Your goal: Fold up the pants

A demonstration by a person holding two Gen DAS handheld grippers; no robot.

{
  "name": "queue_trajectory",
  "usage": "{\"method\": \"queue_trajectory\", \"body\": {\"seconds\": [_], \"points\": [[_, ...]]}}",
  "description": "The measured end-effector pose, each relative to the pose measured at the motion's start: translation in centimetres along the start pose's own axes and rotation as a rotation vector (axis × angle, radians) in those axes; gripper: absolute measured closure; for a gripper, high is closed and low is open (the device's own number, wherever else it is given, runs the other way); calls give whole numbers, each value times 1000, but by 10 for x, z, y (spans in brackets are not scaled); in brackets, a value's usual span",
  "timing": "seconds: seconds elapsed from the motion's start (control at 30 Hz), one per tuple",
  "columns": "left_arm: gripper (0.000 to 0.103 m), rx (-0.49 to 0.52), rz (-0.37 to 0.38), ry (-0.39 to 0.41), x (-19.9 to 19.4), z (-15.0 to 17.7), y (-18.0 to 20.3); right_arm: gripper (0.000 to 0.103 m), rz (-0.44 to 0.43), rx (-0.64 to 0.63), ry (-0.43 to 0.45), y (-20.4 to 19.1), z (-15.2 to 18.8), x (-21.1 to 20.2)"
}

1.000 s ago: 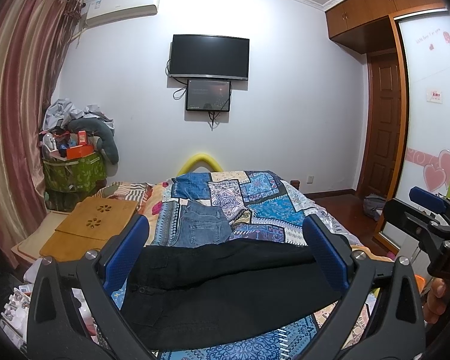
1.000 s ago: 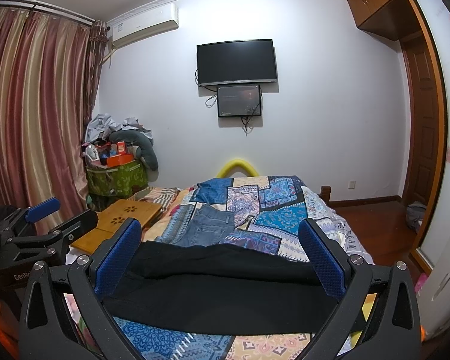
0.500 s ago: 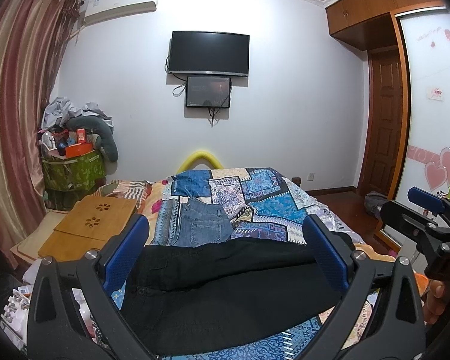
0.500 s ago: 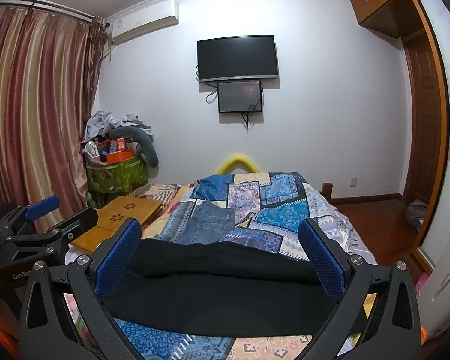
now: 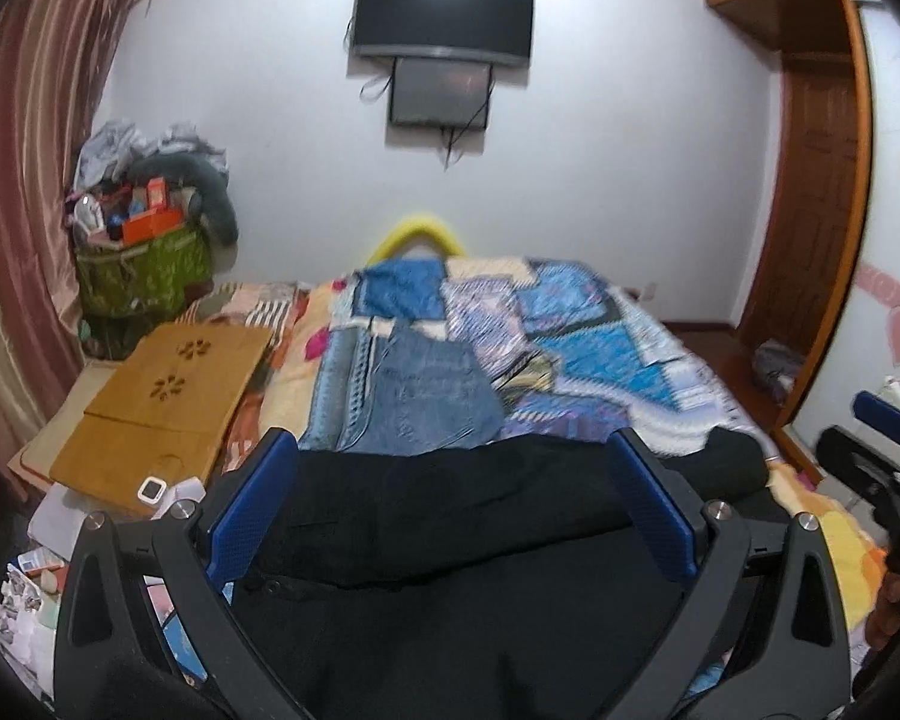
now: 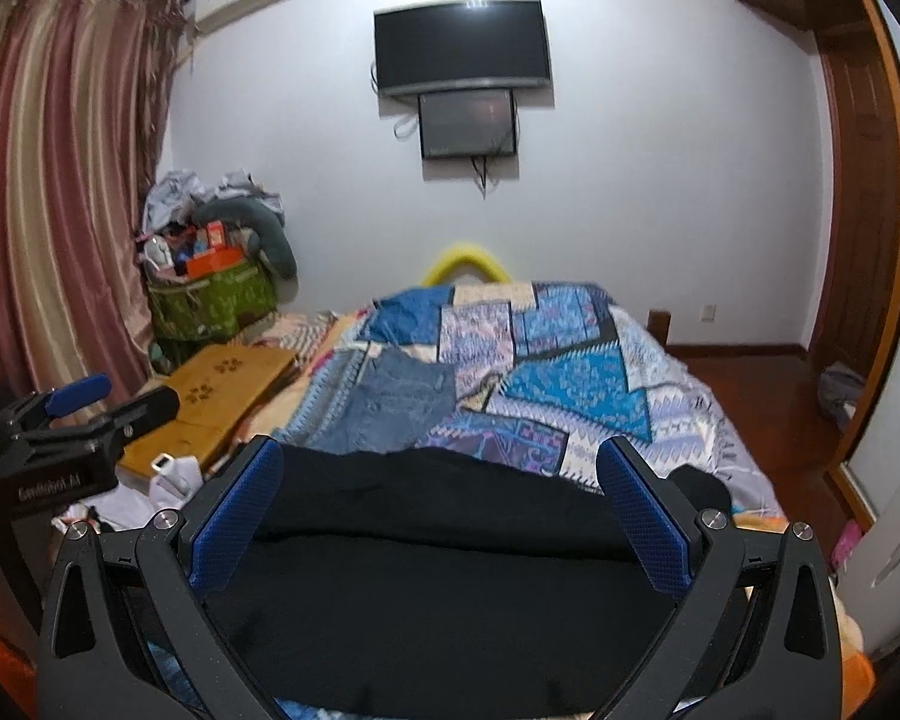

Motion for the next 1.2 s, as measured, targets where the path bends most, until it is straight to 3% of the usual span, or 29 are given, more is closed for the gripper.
{"method": "queue_trajectory", "body": {"seconds": [0.27,0.5,0.67,0.77,0.83,0.9,0.97,1.03,1.1,1.2], "points": [[0,-24,-149,-225,129,-3,-57,0,-8,-38,-155,22,16,85],[0,-16,-249,-363,216,14,-113,0,-88,-71,-264,39,35,157],[0,-102,-253,-515,259,33,-155,0,-197,-54,-381,48,45,204],[2,-150,-272,-541,276,39,-178,0,-244,-69,-441,47,53,224],[9,-152,-283,-557,283,41,-185,0,-246,-117,-465,44,56,236],[26,-153,-278,-578,290,43,-187,0,-256,-155,-476,40,58,245],[31,-128,-291,-583,299,43,-188,2,-275,-184,-481,35,60,253],[39,-87,-293,-561,305,40,-186,8,-289,-217,-484,30,60,258],[63,-75,-309,-563,310,38,-187,14,-298,-248,-494,26,60,264],[76,-76,-314,-561,315,35,-188,27,-318,-281,-509,20,61,275]]}}
Point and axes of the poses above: each gripper's, at about its wrist camera, not at the fingertips, and x roughly the way its jaws point, y to its right, z to its underside, the point moved 5 cm from there along x, roughly the way its jaws point, and after that the axes turned 15 degrees about -x, right-handed, at the moved point
